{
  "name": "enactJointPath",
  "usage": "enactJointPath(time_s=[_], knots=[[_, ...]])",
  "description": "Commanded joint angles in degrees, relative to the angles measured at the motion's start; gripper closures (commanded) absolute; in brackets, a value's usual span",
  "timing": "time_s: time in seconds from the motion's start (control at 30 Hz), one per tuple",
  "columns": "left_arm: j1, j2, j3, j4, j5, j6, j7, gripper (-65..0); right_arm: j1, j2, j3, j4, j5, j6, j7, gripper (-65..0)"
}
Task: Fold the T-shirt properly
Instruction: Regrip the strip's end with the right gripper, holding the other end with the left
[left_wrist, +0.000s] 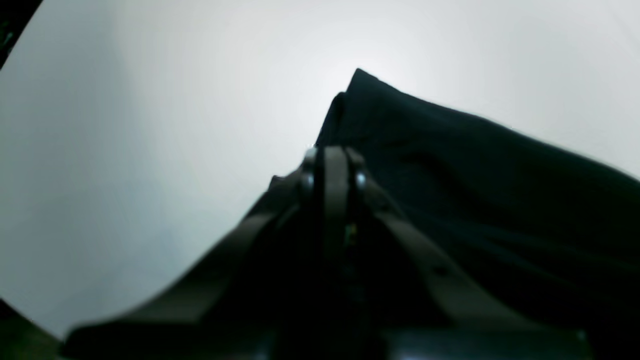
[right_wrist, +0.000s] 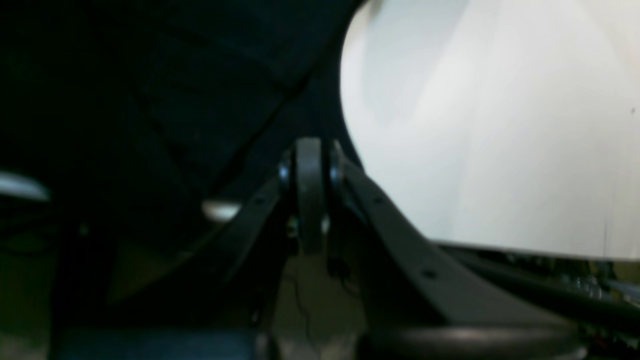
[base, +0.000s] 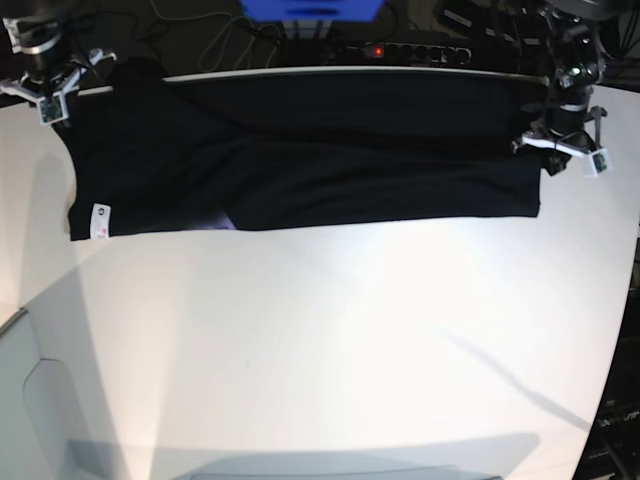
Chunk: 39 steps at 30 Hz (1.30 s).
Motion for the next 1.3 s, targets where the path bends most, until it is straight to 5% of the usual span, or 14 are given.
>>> enactJointPath(time_s=[0.0, 0.2, 0.47, 0.7, 0.8, 1.17, 1.27], knots=[[0.7, -0.9, -0.4, 0.7, -0.1, 0.0, -1.1, 0.0, 0.8, 0.6, 0.3, 0.8, 0.6, 0.2, 0.9, 0.0], [0.4, -0.7, -0.4, -0.4, -0.1, 0.0, -1.0, 0.0, 2.8, 0.5, -2.2, 0.2, 0.5, 0.2, 0.0, 0.0], [0.3, -0.5, -0.3, -0.4, -0.1, 0.0, -1.1, 0.0, 2.5, 0.8, -11.4, 0.1, 0.3, 0.2, -10.0, 0.0], [0.2, -0.5, -0.2, -0.4, -0.1, 0.0, -1.1, 0.0, 3.1, 0.9, -18.6, 0.0, 0.3, 0.2, -12.5, -23.2], [0.2, -0.5, -0.2, -0.4, -0.1, 0.0, -1.0, 0.0, 4.1, 0.9, -20.5, -0.7, 0.3, 0.2, -12.5, -28.5], [0.3, -0.4, -0.3, -0.4, -0.1, 0.0, -1.0, 0.0, 6.5, 3.2, -20.8, -7.7, 0.3, 0.2, -12.1, -28.5], [0.3, -0.4, -0.3, -0.4, -0.1, 0.0, -1.0, 0.0, 6.5, 3.2, -20.8, -7.9, 0.4, 0.2, -12.1, -23.3]])
